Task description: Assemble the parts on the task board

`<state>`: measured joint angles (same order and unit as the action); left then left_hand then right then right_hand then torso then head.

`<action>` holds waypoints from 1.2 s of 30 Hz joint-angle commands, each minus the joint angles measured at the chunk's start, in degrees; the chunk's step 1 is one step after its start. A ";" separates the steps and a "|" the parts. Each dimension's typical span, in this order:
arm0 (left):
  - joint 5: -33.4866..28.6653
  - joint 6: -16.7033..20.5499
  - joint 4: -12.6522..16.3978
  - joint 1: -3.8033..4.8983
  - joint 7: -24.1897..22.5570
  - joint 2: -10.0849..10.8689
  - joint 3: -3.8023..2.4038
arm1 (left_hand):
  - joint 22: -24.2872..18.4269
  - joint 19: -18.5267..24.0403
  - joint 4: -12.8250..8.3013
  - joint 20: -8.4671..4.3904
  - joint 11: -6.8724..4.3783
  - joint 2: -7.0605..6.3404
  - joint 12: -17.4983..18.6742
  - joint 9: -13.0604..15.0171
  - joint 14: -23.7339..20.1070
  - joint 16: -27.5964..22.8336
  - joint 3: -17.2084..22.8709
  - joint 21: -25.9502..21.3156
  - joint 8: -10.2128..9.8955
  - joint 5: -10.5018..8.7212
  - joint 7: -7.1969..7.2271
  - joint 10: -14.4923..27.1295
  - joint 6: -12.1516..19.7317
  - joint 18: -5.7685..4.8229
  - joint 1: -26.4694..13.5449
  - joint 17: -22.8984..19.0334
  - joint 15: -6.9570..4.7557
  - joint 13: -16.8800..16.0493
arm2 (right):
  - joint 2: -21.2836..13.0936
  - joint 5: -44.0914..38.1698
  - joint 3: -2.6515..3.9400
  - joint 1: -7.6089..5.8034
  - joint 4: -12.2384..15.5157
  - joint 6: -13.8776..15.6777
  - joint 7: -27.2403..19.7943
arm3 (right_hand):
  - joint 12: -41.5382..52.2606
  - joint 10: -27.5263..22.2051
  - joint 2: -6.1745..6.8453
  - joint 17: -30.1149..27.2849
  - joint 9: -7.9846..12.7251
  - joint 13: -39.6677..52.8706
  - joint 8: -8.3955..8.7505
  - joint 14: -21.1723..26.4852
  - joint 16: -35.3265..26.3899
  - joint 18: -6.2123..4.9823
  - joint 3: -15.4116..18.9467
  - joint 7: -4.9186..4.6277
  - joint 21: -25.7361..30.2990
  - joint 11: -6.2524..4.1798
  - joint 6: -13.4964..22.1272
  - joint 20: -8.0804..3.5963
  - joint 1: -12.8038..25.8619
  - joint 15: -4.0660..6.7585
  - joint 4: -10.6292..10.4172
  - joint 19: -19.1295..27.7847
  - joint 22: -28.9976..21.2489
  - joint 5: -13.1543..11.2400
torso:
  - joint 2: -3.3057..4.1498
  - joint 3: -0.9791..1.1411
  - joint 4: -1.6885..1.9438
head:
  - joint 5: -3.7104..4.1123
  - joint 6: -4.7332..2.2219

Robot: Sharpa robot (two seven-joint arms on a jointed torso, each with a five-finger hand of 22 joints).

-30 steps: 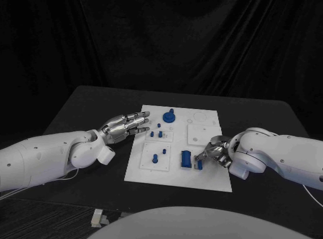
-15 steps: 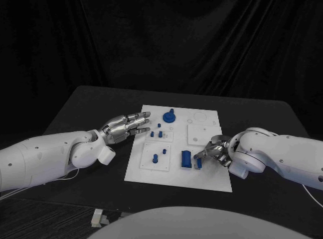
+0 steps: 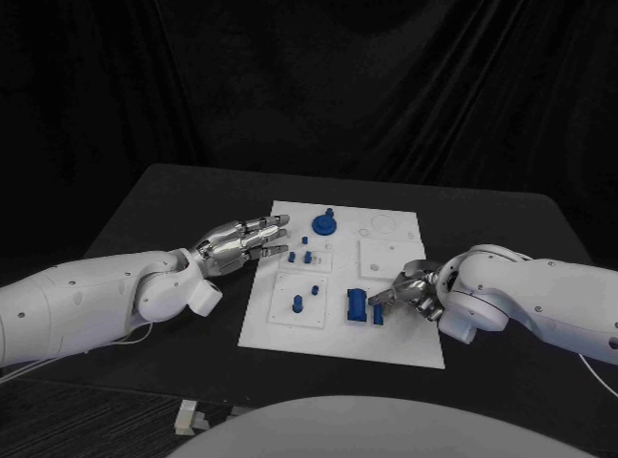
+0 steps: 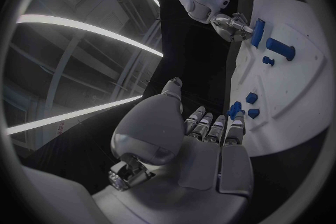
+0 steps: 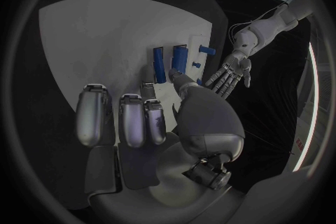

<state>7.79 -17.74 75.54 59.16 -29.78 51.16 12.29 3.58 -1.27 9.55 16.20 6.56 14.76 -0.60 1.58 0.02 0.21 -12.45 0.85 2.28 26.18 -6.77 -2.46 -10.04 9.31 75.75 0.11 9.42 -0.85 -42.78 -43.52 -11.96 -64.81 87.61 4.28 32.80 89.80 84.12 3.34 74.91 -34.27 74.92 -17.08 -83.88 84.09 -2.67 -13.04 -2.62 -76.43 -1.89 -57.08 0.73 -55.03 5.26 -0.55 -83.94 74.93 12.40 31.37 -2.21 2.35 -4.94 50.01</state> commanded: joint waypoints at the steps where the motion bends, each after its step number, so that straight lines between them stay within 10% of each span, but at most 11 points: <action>1: -0.36 -0.84 0.05 -0.09 -0.47 -0.10 -0.06 | -0.09 -0.27 -0.35 0.27 0.26 0.46 -0.30 0.05 0.02 -0.10 -0.04 0.23 0.28 0.33 -0.33 -0.12 0.15 0.96 0.04 -0.07 -0.09 -0.08 | 0.11 -0.53 0.03 0.17 0.20 -1.34 0.68 | 0.20 5.88 0.28 1.08 0.11 15.08 -0.14 -3.70 -0.40 -0.68 0.49 -0.23 0.51 0.39 0.10 0.36 -0.59 -0.08 0.05 -1.28 10.57 -0.44 | 0.00 -0.01 0.01 | -0.03 -0.01; 9: -0.36 -0.93 0.03 -0.12 -0.43 -0.12 -0.06 | -0.09 -0.27 -0.35 0.27 0.26 0.46 -0.30 0.05 0.02 -0.10 -0.04 0.23 0.28 0.33 -0.33 -0.12 0.15 0.96 0.04 -0.07 -0.09 -0.08 | -0.21 -1.00 0.03 0.19 0.40 -0.53 0.37 | 0.20 5.88 0.45 0.95 0.46 15.08 -0.39 -3.67 -0.44 -0.70 2.36 -0.28 0.68 0.45 0.17 0.43 -0.36 -0.14 -1.33 -1.24 10.53 -3.10 | 0.01 0.00 -0.01 | -0.09 -0.01; 14: -0.36 -0.87 0.09 -0.14 -0.54 -0.05 -0.06 | -0.09 -0.27 -0.43 0.27 0.26 0.50 -0.30 0.05 0.03 -0.09 0.00 0.23 0.29 0.40 -0.36 -0.12 0.13 0.96 0.06 -0.06 -0.09 -0.08 | -1.61 -1.90 0.04 0.15 1.55 3.18 -1.68 | 0.20 5.88 0.16 1.12 0.73 15.08 -0.97 -3.71 -0.33 -0.74 5.82 -0.13 0.85 0.33 0.03 0.39 3.12 -0.06 -6.23 -1.24 10.50 -5.77 | -0.01 0.00 -0.01 | -0.28 -0.01; 19: -0.36 -0.63 0.25 -0.15 -0.63 0.22 -0.06 | -0.05 -0.29 -0.49 0.24 0.29 0.50 -0.32 0.07 0.02 -0.11 0.02 0.24 0.33 0.45 -0.38 -0.18 0.01 0.97 0.08 -0.07 -0.12 -0.10 | -4.35 -2.23 0.04 -1.23 3.89 7.54 -6.04 | 0.20 5.88 -1.92 2.03 0.83 15.08 -1.89 -3.89 0.19 -0.65 9.82 0.18 0.49 0.02 -0.50 0.13 7.07 0.20 -13.27 -1.43 10.65 2.35 | 0.00 0.00 0.00 | -0.34 -0.01; 23: -0.36 -0.48 0.39 -0.15 -0.69 0.40 -0.06 | 0.01 -0.32 -0.62 0.18 0.29 0.46 -0.35 0.11 0.04 -0.07 0.04 0.27 0.39 0.57 -0.48 -0.28 -0.16 1.00 0.10 -0.05 -0.18 -0.13 | -6.30 -2.31 0.05 -2.74 5.86 10.52 -9.17 | 0.20 5.88 -4.04 3.02 1.26 15.08 -2.01 -4.09 0.73 -0.47 12.66 0.30 -0.35 -0.07 -0.80 0.01 9.84 0.29 -16.29 -1.74 10.92 2.22 | -0.01 0.00 0.00 | -0.27 -0.01; 36: -0.36 -0.30 0.65 -0.16 -0.88 0.76 -0.06 | 0.06 -0.37 -0.79 0.15 0.39 0.47 -0.41 0.14 0.06 -0.03 0.07 0.29 0.47 0.70 -0.58 -0.45 -0.33 1.03 0.10 -0.04 -0.23 -0.18 | -7.56 -2.37 0.03 -2.68 7.57 8.57 -14.45 | 0.20 5.88 -9.54 4.31 10.57 15.08 5.81 -4.24 1.65 -0.13 24.06 -1.63 -2.04 1.66 0.14 1.28 14.62 -1.17 -16.18 -2.11 11.35 -7.24 | -0.05 0.02 -0.06 | -0.33 -0.01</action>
<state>7.79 -17.83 75.98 59.08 -29.75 51.95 12.28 3.58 -1.27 9.07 16.20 6.76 14.75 -0.84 1.64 0.02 0.21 -12.31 0.85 2.51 26.64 -6.98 -2.66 -10.25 9.30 75.76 0.11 9.42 -0.95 -50.48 -45.48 -11.90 -67.93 95.28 13.65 20.55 89.80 83.99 -5.48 74.91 -23.97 74.90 -11.47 -83.99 85.46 -2.67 10.75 -3.88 -78.26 -0.53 -57.11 1.76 -40.13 4.33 -16.72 -83.95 74.91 5.27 31.30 -2.20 2.33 -5.14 50.00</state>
